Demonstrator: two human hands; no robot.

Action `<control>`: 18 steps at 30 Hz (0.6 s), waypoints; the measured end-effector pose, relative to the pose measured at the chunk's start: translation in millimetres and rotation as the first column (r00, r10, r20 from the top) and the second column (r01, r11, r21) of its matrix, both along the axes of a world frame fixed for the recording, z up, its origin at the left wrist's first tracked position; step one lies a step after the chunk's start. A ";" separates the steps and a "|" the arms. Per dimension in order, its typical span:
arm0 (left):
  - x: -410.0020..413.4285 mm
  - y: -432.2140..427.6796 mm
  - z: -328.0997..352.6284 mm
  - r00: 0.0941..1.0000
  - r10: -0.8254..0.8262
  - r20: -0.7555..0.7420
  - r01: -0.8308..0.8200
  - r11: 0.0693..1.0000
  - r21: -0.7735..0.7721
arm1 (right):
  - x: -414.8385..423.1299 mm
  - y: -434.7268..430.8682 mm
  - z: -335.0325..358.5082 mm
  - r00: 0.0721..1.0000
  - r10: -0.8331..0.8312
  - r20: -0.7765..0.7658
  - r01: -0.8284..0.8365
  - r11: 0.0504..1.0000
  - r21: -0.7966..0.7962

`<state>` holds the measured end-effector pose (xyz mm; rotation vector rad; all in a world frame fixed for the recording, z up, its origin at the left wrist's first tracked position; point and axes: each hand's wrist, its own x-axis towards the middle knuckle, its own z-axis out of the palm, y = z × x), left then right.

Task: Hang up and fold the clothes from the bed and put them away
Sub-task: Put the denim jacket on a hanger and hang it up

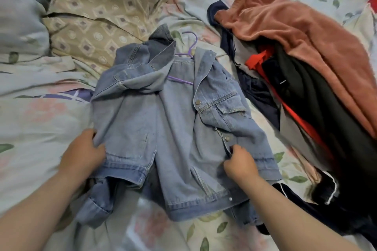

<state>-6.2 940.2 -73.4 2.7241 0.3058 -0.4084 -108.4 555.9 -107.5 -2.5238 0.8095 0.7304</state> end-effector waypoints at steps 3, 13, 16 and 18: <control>-23.2 -18.0 11.6 0.974 -0.155 0.166 0.148 0.988 0.054 | -8.9 5.9 19.9 1.000 0.031 0.001 -0.031 0.984 0.175; -189.4 -49.5 -16.4 0.720 -0.684 0.119 0.681 0.729 0.069 | -100.9 98.9 10.7 0.962 0.264 -0.068 -0.184 0.814 0.550; -202.1 -40.5 -20.0 0.773 -0.601 0.203 0.614 0.789 -0.003 | -111.3 104.9 2.1 0.990 0.133 -0.048 -0.087 0.837 0.540; -193.6 -33.5 -18.6 0.885 -0.404 0.230 0.415 0.910 -0.001 | -111.3 104.2 0.2 0.997 0.075 -0.023 -0.052 0.856 0.515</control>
